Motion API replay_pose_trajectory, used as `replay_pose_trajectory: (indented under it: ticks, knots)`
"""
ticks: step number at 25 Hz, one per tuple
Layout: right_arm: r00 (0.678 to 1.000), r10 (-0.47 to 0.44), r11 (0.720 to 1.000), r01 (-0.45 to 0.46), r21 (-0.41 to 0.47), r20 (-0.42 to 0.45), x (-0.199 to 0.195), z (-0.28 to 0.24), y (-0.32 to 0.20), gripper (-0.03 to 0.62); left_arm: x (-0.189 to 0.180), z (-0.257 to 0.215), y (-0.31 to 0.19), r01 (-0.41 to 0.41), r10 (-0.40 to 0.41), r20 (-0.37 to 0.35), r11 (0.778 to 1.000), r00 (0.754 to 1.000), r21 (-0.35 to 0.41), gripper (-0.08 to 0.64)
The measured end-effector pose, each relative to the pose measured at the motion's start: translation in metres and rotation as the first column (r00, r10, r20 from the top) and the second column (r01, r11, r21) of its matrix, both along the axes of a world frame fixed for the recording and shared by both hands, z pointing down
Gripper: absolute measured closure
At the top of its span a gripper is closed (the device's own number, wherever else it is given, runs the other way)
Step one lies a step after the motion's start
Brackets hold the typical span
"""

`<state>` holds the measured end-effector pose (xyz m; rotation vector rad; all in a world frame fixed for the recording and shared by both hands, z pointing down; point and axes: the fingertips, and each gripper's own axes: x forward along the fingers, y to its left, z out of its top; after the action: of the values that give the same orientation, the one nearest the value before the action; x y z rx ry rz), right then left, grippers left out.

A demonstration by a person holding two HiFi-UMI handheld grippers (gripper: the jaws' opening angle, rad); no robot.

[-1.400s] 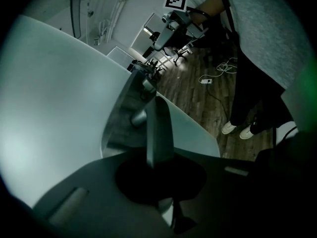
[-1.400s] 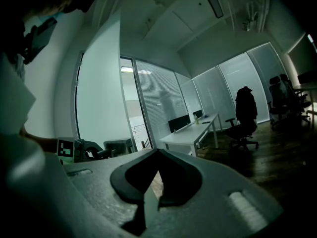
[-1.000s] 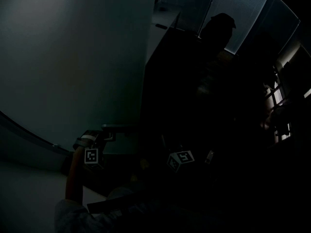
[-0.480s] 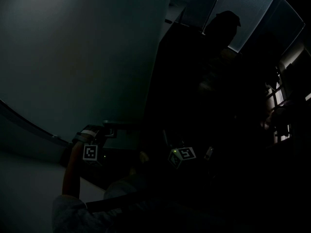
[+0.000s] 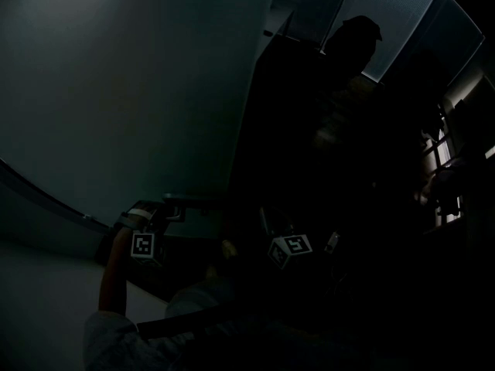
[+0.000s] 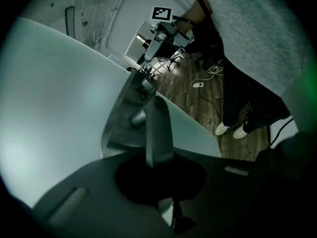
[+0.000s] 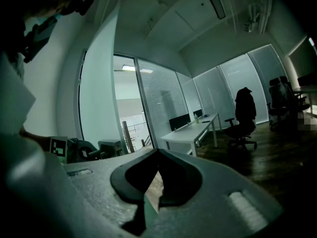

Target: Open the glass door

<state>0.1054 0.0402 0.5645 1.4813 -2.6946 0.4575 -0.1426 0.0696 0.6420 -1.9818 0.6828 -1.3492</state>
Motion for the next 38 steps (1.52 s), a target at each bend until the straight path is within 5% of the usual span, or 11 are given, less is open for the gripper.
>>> replay_pose_trajectory:
  ticks: [17, 26, 38]
  knots:
    - [1.000, -0.003, 1.000, 0.003, 0.001, 0.001, -0.003, 0.001, -0.002, 0.591, -0.003, -0.001, 0.002, 0.043, -0.042, 0.027, 0.997, 0.999, -0.067, 0.528]
    - [1.000, -0.009, 1.000, 0.009, -0.002, 0.007, -0.006, 0.000, 0.000, 0.589, -0.006, -0.018, 0.012, 0.093, -0.094, 0.003, 0.987, 0.996, -0.129, 0.402]
    - [1.000, -0.011, 1.000, 0.011, -0.006, 0.006, -0.005, 0.002, 0.002, 0.590, -0.003, -0.057, 0.033, 0.118, -0.162, -0.203, 0.969, 0.966, -0.215, 0.347]
